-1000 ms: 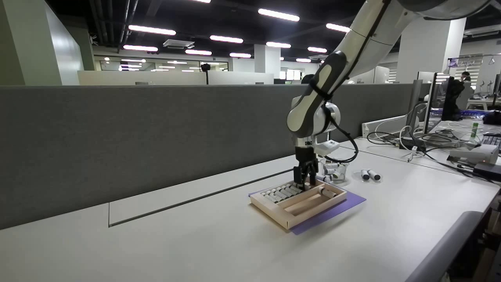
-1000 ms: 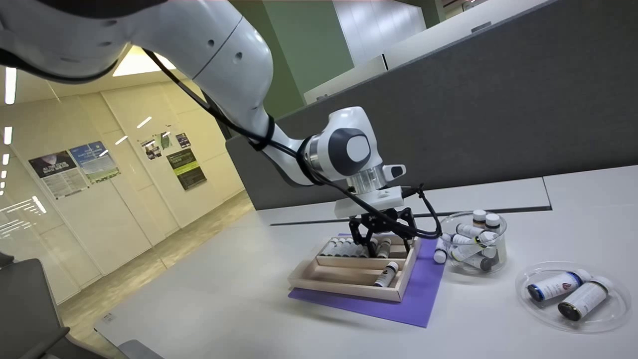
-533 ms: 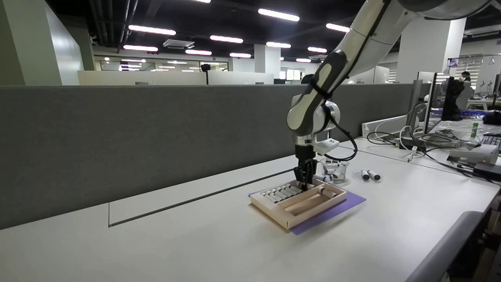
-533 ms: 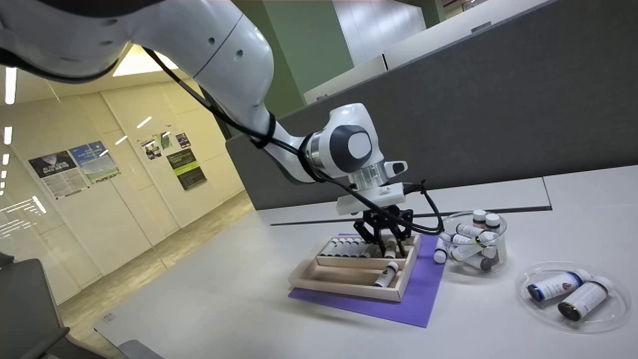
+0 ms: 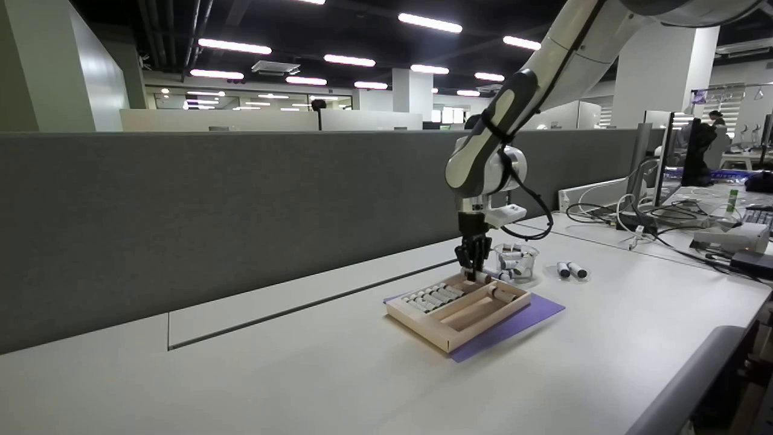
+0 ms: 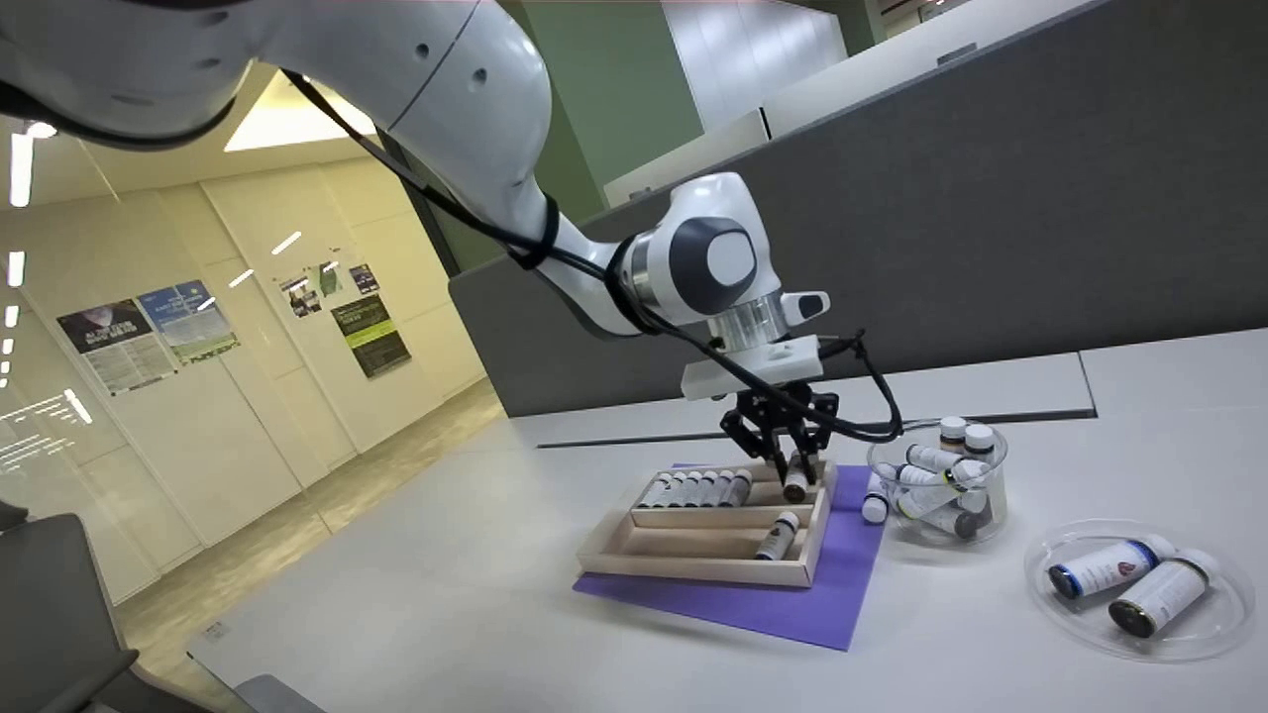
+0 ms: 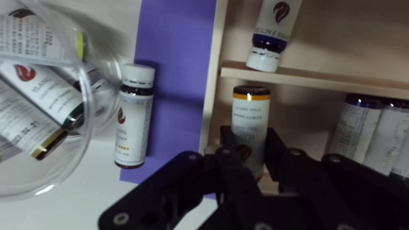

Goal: Pick up one object from the box and put it on the table

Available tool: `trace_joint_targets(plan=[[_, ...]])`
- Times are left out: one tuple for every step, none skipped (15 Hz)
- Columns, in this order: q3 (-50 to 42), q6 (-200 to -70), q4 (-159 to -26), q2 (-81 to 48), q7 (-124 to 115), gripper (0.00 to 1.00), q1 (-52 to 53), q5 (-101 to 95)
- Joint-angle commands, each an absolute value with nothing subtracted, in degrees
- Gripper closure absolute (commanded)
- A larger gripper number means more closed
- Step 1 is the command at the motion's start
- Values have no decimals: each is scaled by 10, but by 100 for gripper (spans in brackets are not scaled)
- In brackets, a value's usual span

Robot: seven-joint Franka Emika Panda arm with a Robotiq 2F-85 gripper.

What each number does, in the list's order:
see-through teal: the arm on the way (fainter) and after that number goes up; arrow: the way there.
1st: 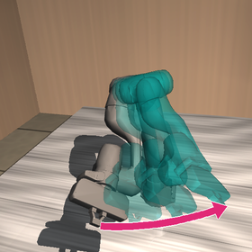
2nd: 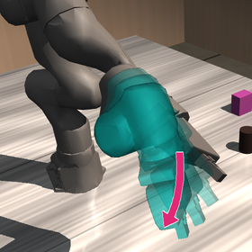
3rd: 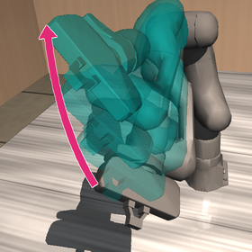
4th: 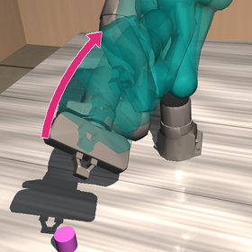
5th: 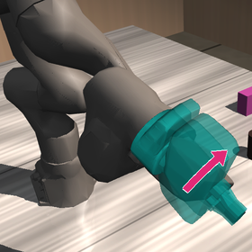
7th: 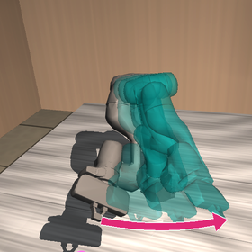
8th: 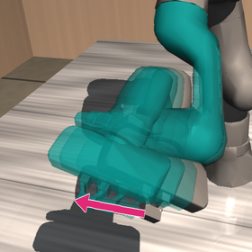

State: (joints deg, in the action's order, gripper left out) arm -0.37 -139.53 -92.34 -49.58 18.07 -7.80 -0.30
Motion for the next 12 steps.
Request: trace_joint_targets(plan=[[8, -1337, -914, -446, 172, 95, -107, 17], [6, -1319, -909, -436, 172, 95, -113, 24], [3, -1302, -904, -428, 170, 95, -117, 29], [-3, -1290, -899, -421, 166, 95, -121, 31], [-14, -1289, -898, -416, 159, 95, -123, 27], [-24, -1295, -899, -413, 153, 95, -126, 22], [-34, -1312, -900, -412, 149, 95, -131, 19], [-43, -1334, -901, -414, 144, 95, -137, 18], [-49, -1356, -899, -421, 141, 95, -145, 21], [-54, -1375, -896, -427, 136, 95, -151, 25], [-53, -1393, -892, -435, 135, 95, -161, 32], [-52, -1406, -890, -440, 132, 95, -168, 37]])
